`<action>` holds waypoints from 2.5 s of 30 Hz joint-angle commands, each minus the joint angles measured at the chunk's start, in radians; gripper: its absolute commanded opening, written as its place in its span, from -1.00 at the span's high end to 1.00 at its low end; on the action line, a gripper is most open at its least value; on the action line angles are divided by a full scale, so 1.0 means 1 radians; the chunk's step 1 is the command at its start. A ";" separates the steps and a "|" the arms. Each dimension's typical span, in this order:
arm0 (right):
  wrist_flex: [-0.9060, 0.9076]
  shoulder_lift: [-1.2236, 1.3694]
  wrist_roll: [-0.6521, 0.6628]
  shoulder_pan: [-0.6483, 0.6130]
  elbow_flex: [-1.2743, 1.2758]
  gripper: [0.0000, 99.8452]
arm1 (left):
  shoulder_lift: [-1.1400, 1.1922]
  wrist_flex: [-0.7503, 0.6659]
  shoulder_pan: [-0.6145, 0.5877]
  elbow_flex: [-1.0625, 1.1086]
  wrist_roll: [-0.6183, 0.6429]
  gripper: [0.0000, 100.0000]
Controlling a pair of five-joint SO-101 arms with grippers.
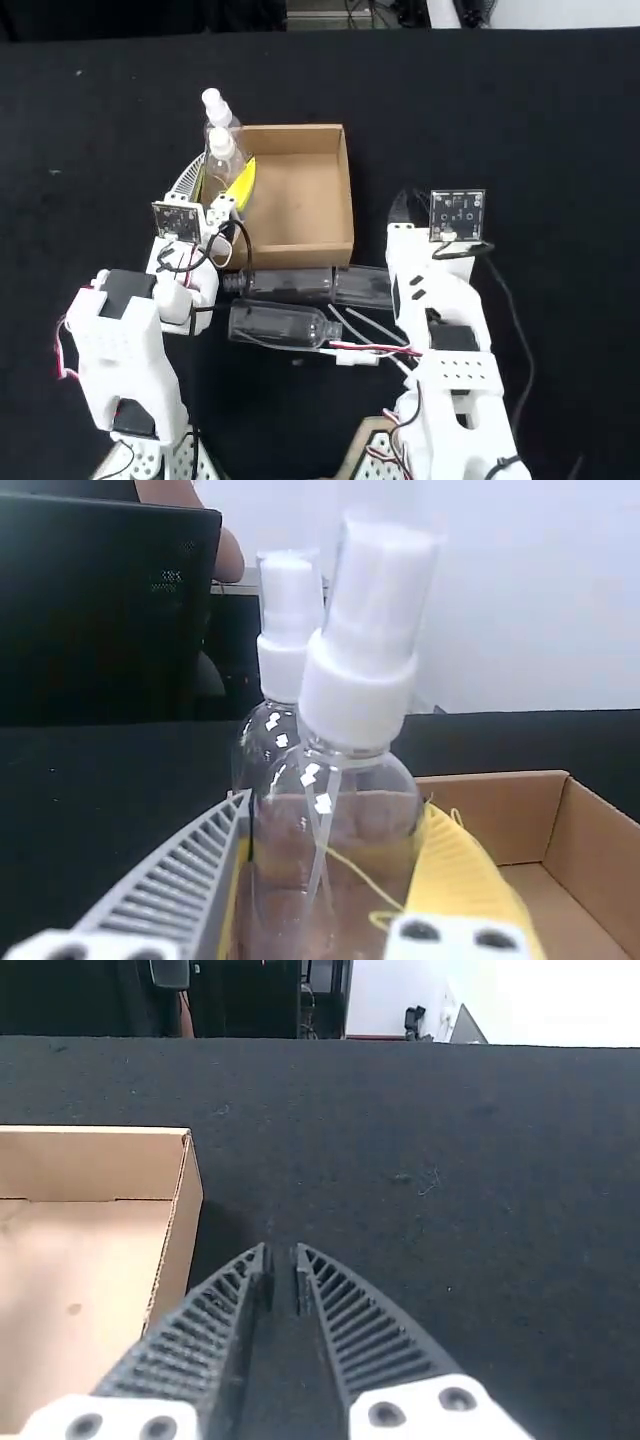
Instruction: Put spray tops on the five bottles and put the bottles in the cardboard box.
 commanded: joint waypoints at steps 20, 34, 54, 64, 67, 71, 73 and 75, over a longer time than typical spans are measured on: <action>-0.032 -0.007 0.009 -0.015 -0.008 0.95 | -0.005 -0.028 0.001 -0.035 -0.003 0.66; -0.032 -0.007 0.009 -0.015 -0.008 0.95 | -0.017 -0.035 -0.044 -0.039 -0.009 0.66; -0.032 -0.007 0.009 -0.015 -0.010 0.95 | -0.049 -0.032 -0.031 -0.027 -0.009 0.66; -0.031 -0.007 0.009 -0.015 -0.012 0.95 | -0.138 0.097 -0.039 0.019 -0.003 0.44; -0.029 -0.007 0.009 -0.015 -0.012 0.95 | -0.138 0.066 -0.035 0.021 -0.003 0.45; -0.029 -0.007 0.009 -0.015 -0.008 0.95 | -0.140 0.057 -0.033 0.016 -0.006 0.45; -0.029 -0.007 0.009 -0.015 -0.008 0.95 | -0.140 0.057 -0.036 0.019 -0.008 0.45; -0.031 -0.007 0.009 -0.015 -0.008 0.95 | -0.146 0.057 -0.038 0.024 -0.009 0.45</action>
